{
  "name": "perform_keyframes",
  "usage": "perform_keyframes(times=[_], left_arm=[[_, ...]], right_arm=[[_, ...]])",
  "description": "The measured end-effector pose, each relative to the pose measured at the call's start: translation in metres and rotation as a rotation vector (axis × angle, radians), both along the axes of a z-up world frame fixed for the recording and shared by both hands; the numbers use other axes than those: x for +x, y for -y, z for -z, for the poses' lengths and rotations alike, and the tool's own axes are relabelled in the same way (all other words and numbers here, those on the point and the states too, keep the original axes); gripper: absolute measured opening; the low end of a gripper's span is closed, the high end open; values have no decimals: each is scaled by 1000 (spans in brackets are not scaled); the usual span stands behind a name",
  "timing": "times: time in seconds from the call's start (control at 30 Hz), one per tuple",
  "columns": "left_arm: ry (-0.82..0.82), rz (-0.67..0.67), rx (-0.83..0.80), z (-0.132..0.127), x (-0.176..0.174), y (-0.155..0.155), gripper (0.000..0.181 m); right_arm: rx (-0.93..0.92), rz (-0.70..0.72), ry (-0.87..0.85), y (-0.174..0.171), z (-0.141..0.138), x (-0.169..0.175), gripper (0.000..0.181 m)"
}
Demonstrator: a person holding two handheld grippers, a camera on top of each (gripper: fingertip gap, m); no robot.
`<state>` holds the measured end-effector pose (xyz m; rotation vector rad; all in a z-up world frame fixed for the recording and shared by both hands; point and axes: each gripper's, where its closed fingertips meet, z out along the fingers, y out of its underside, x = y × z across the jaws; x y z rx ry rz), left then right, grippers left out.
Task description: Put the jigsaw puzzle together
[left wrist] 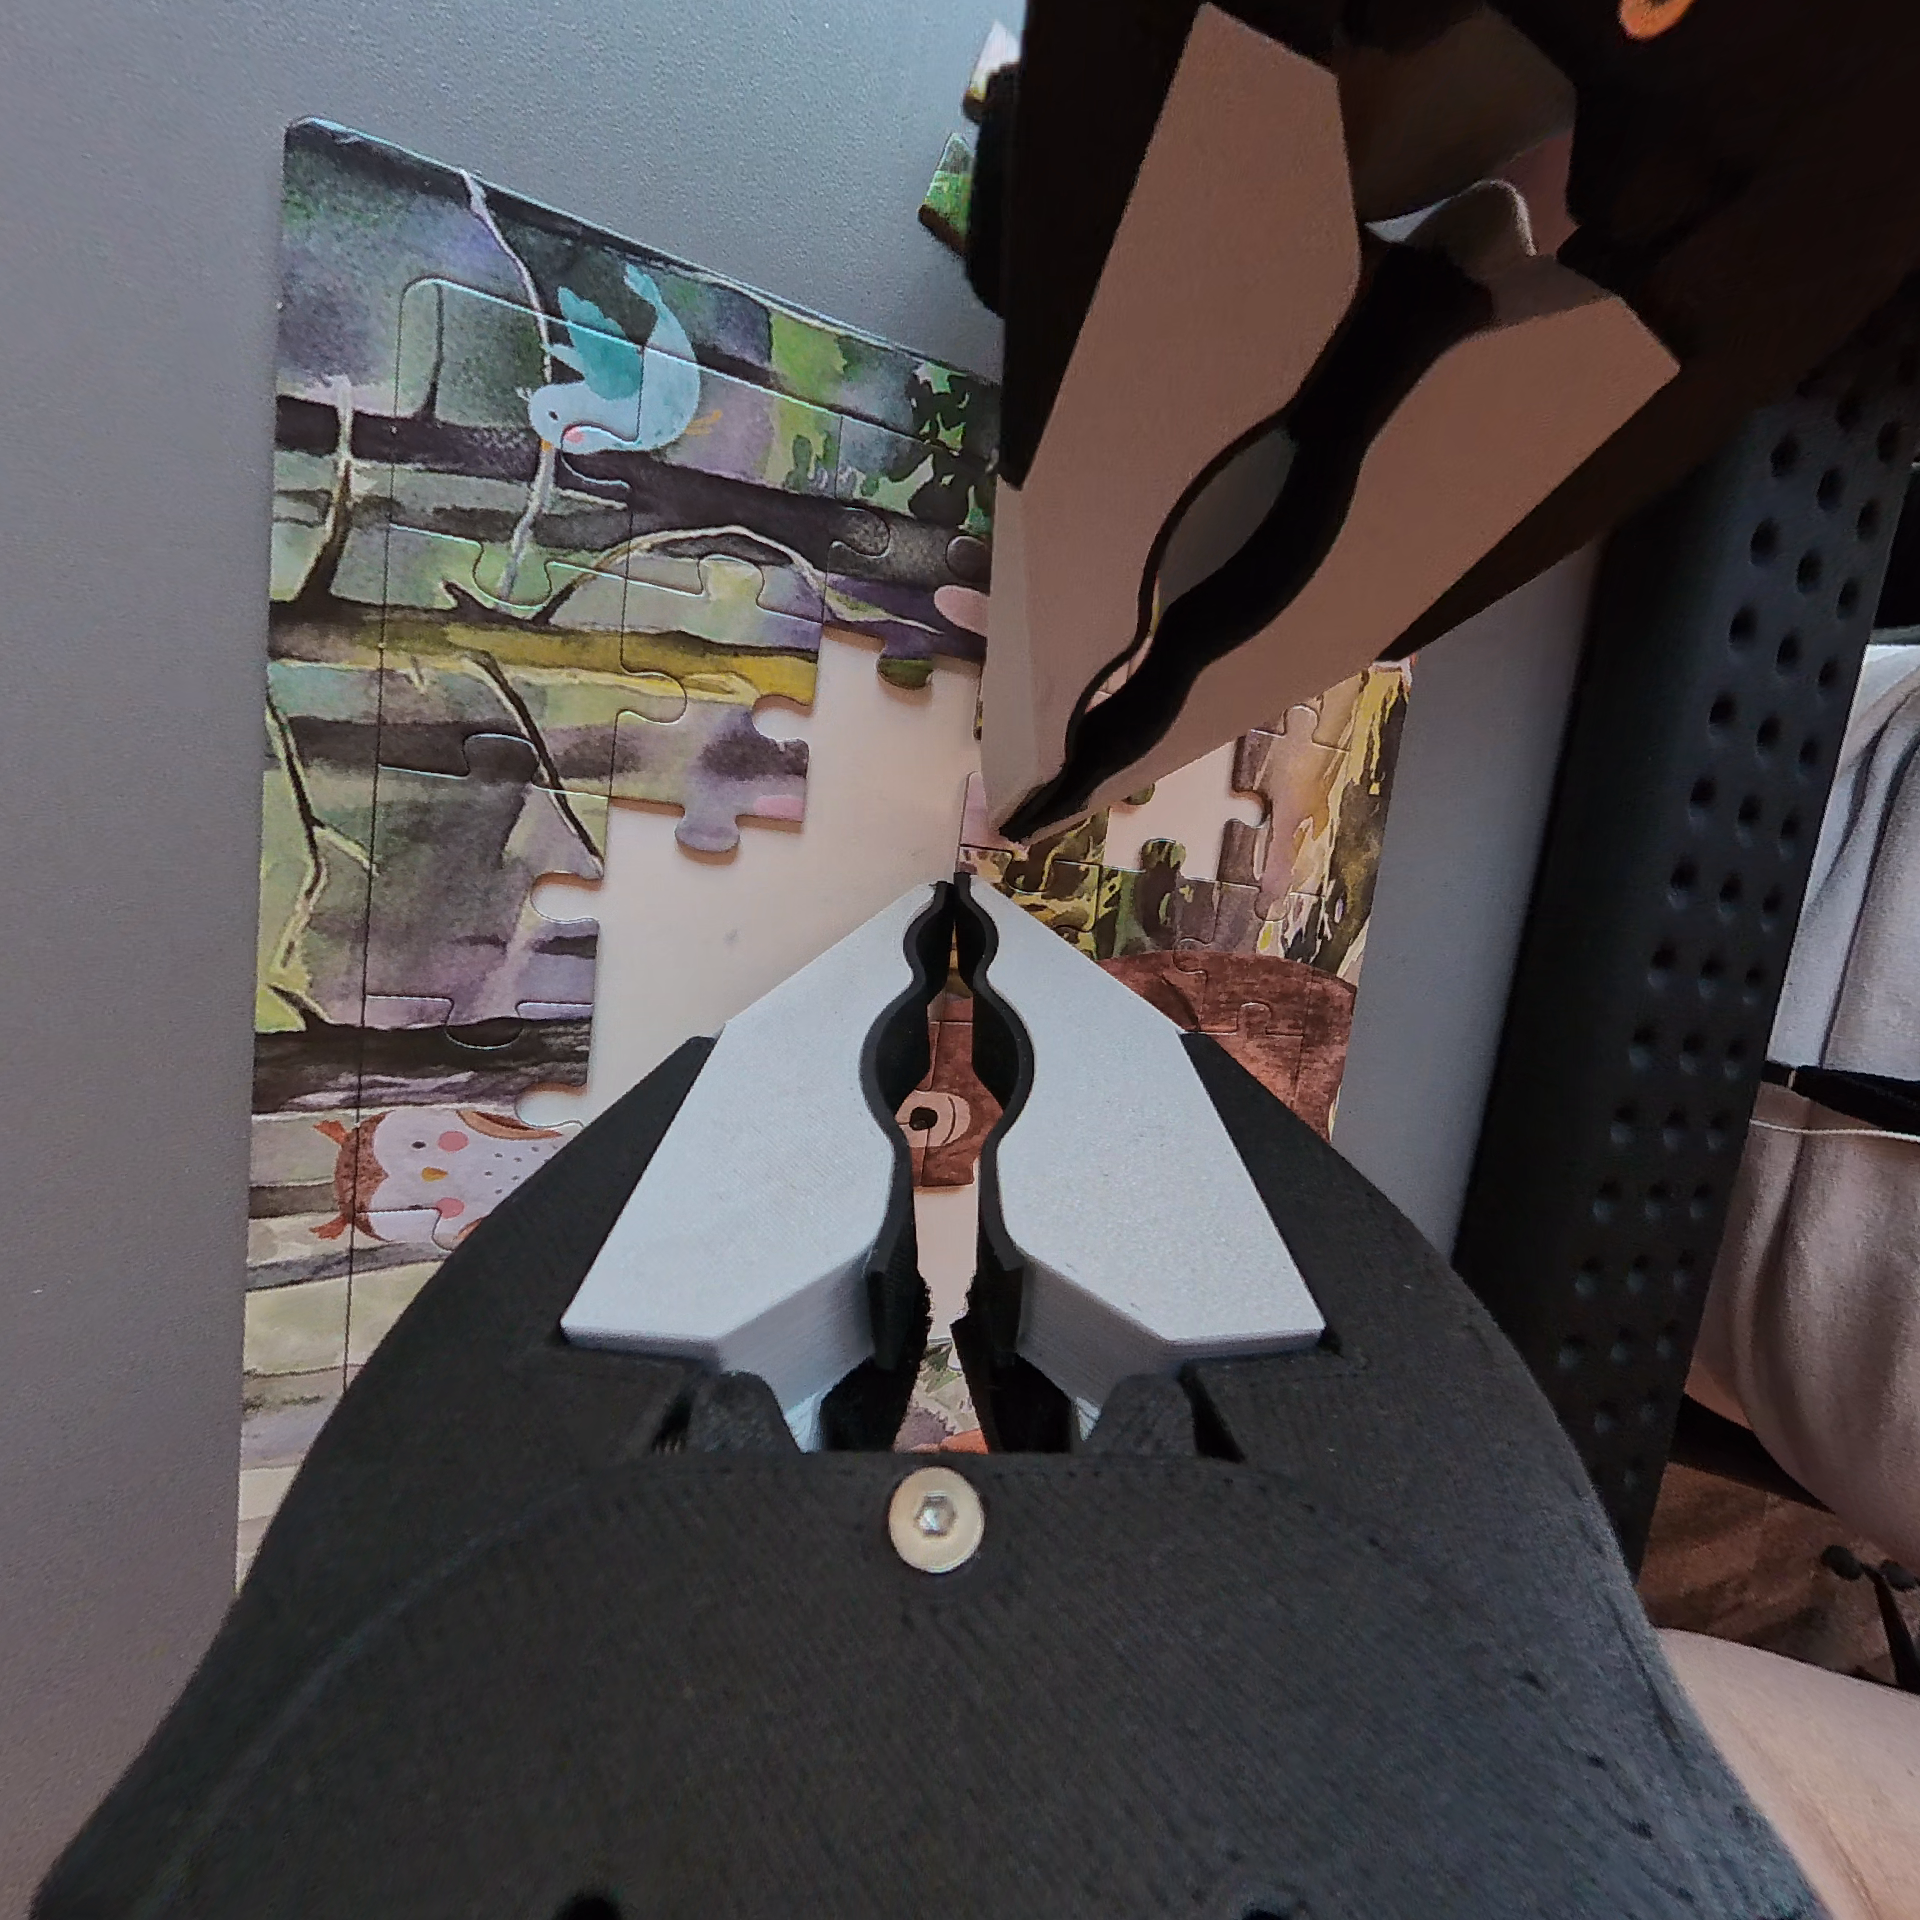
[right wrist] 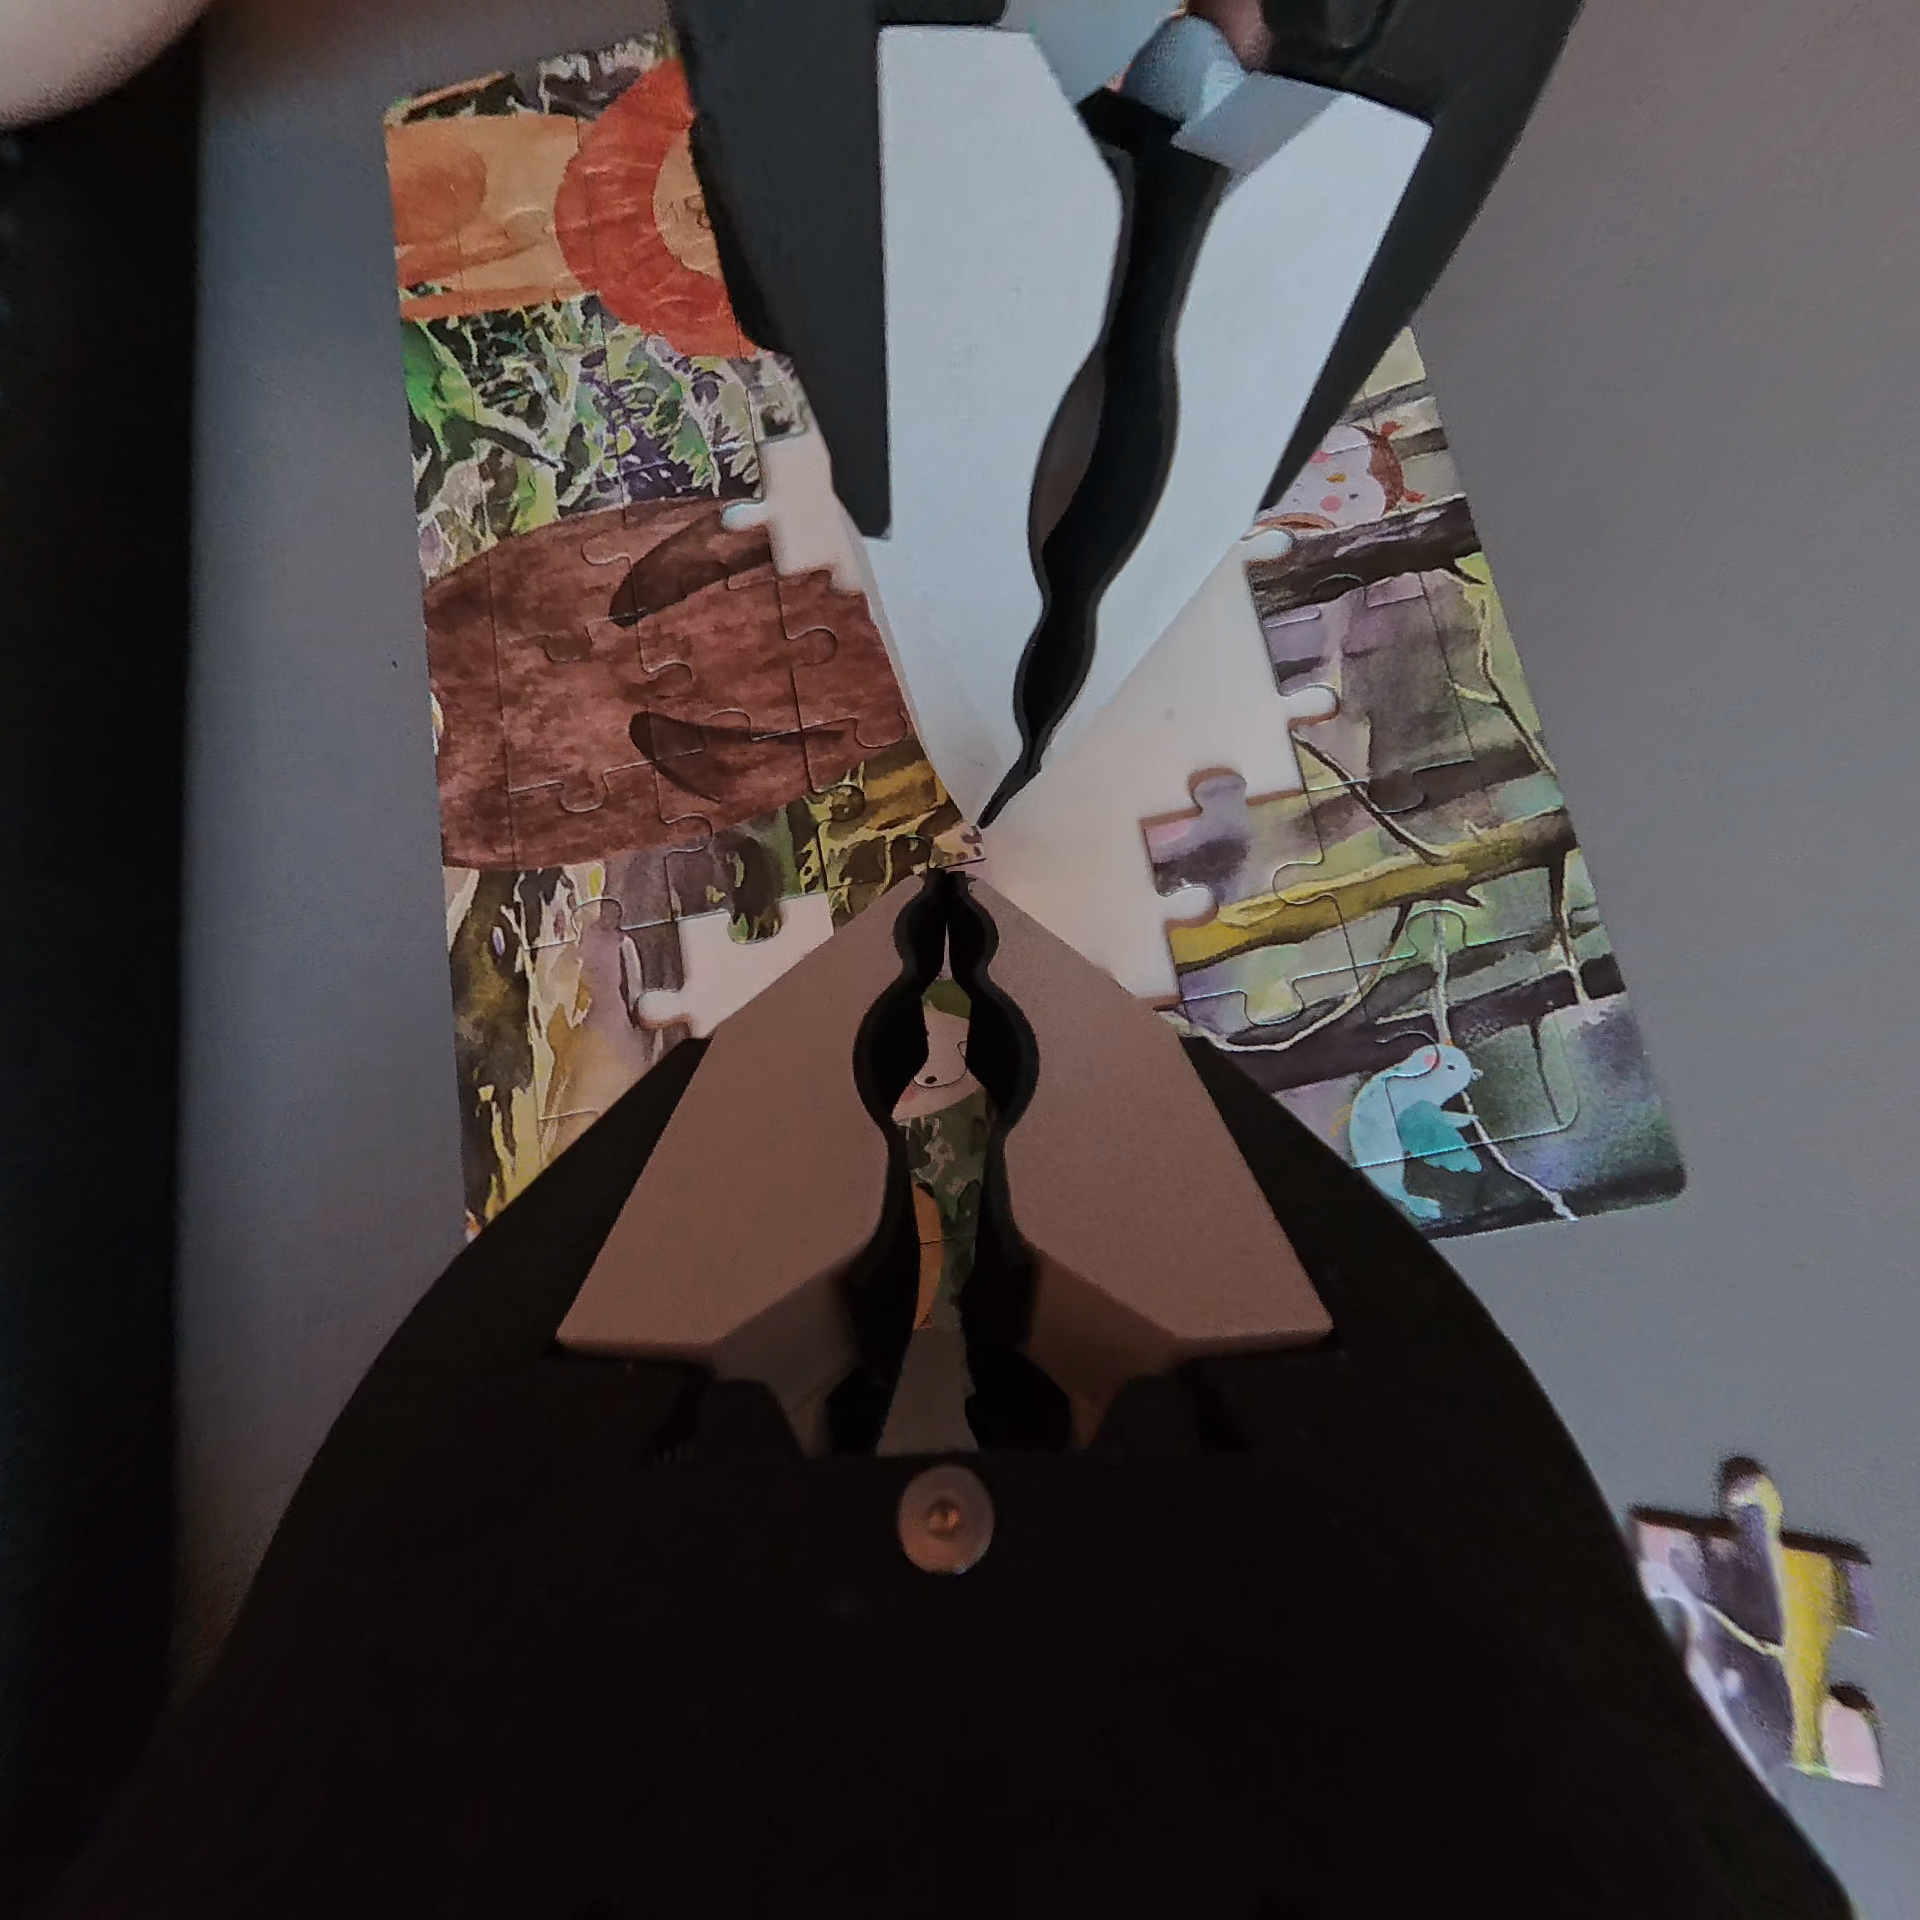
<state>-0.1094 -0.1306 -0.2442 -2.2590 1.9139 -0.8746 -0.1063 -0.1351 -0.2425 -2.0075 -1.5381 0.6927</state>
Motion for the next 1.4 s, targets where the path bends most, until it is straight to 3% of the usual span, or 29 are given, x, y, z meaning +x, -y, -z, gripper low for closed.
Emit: perform_keyframes(times=[0.23,0.4,0.83,0.97,1.13,1.4], left_arm=[[-2,1,8,0,0,0,0],[-3,0,6,0,0,0,0],[5,-5,-9,0,0,0,0],[2,-4,2,0,0,0,0],[0,-1,2,0,0,0,0],[3,-5,-8,0,0,0,0]], right_arm=[[96,-29,-13,-1,-2,0,0],[-21,-40,-97,6,-19,9,0],[-11,-108,19,20,0,14,0],[-28,-101,-40,18,-2,13,0],[-46,31,-127,-9,-16,34,0],[-60,-39,-67,5,-4,28,0]])
